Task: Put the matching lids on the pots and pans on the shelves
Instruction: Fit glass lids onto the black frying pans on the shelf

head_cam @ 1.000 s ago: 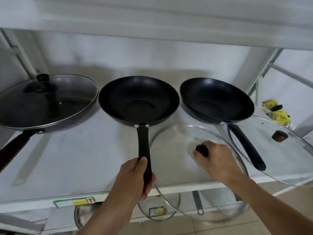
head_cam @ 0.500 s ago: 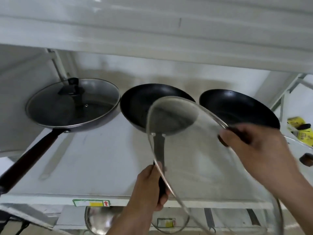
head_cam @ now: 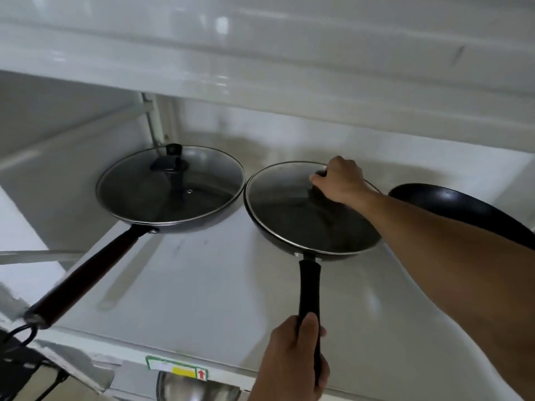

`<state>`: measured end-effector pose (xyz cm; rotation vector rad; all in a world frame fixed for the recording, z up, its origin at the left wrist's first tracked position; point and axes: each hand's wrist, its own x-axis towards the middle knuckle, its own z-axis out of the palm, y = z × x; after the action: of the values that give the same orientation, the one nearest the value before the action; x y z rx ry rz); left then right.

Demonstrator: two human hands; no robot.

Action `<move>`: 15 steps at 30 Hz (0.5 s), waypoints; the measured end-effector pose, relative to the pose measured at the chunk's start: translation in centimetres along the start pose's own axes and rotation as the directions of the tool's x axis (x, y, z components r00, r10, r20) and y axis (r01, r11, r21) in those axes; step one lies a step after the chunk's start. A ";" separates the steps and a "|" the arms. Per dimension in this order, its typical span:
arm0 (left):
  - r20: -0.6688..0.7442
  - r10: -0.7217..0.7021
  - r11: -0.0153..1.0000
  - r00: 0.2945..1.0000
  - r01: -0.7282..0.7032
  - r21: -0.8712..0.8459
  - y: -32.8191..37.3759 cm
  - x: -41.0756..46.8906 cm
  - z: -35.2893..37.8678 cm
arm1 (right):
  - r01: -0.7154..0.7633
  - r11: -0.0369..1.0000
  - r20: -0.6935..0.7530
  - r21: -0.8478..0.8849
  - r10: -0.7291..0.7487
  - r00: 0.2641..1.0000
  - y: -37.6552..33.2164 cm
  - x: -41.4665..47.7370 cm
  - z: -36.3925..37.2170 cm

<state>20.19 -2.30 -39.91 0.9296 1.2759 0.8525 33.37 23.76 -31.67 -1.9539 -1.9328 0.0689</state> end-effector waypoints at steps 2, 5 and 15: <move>-0.010 0.027 0.999 1.000 -0.026 0.044 0.0 0.0 0.0 | -0.007 1.000 -0.006 -0.014 0.007 1.000 0.1 0.4 0.9; -0.029 0.049 0.996 0.998 -0.047 0.080 0.0 -0.2 -0.1 | -0.021 1.000 -0.022 -0.003 0.021 1.000 0.3 0.8 1.4; 0.006 0.049 0.997 0.999 -0.050 0.054 0.3 -0.1 -0.3 | -0.002 1.000 0.000 -0.022 0.002 1.000 -0.1 0.3 1.4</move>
<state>19.89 -2.26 -39.64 1.0091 1.2822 0.8575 32.84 24.43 -32.84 -1.9699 -1.9396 0.0482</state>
